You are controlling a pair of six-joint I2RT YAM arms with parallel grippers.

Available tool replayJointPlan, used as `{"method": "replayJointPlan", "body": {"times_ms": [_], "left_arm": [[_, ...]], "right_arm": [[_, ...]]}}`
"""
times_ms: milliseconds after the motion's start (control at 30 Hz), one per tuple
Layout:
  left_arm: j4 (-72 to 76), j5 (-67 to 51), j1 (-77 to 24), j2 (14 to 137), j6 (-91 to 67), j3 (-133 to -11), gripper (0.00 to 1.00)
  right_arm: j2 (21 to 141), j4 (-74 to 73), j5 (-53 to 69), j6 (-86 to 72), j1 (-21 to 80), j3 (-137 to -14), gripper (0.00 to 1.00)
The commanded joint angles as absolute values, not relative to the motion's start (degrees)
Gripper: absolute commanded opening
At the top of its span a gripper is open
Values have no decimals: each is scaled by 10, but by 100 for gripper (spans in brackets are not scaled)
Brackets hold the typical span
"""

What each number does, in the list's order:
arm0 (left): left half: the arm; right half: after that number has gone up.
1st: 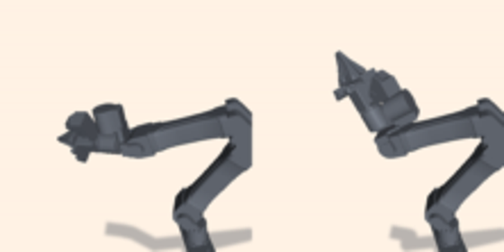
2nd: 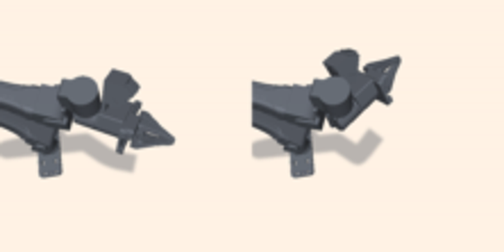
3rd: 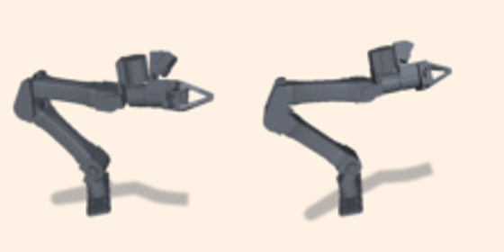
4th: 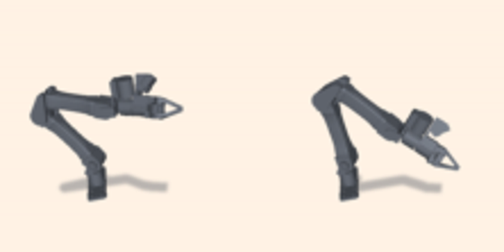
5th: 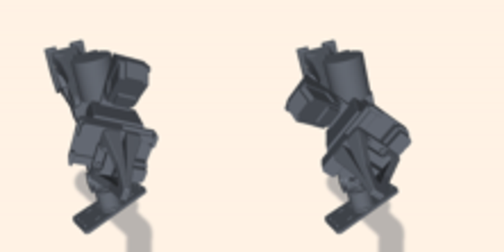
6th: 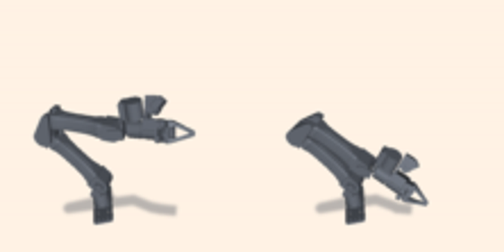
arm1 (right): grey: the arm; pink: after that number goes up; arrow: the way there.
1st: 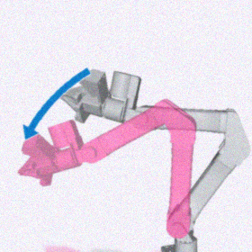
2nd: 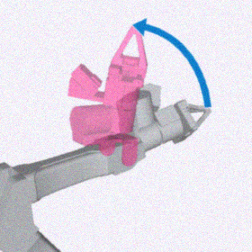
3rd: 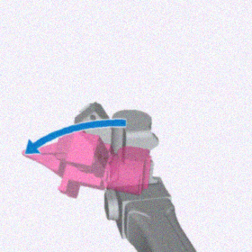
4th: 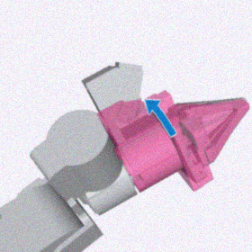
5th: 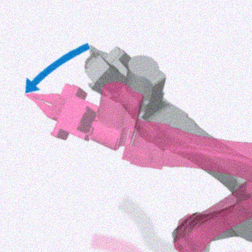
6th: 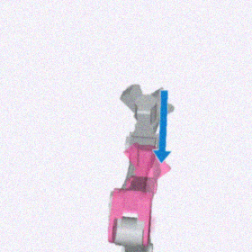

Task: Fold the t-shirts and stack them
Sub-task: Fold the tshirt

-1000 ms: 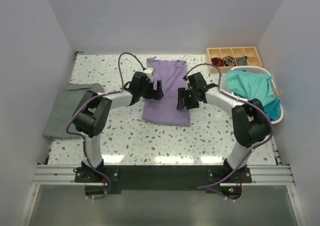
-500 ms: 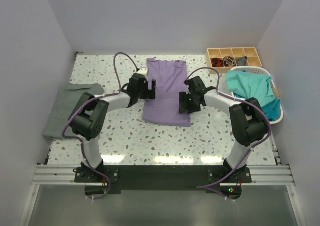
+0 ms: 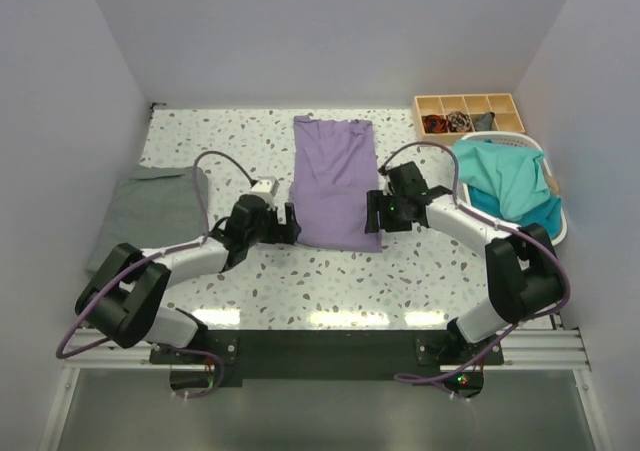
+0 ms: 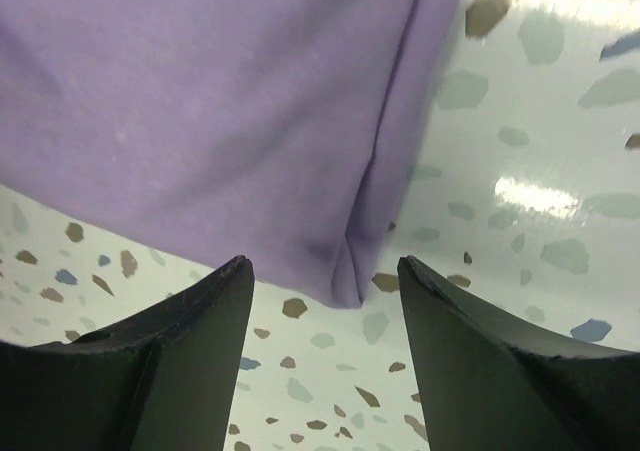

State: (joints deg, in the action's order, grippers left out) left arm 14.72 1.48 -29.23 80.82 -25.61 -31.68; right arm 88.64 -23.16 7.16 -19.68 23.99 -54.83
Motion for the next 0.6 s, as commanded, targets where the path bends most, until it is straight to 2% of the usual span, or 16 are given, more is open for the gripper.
{"method": "replayJointPlan", "body": {"times_ms": [0,333,433,567], "left_arm": [[206,-2,-321,793,-295,-266,99],[294,-7,-323,821,-323,-230,99],[309,-9,-323,822,-312,-237,97],[301,-27,-323,840,-308,-270,88]], "right_arm": [[866,-212,90,-214,239,-511,64],[868,-187,105,-227,238,-490,61],[879,-174,102,-229,238,-490,55],[896,-166,91,-233,238,-497,54]]}}
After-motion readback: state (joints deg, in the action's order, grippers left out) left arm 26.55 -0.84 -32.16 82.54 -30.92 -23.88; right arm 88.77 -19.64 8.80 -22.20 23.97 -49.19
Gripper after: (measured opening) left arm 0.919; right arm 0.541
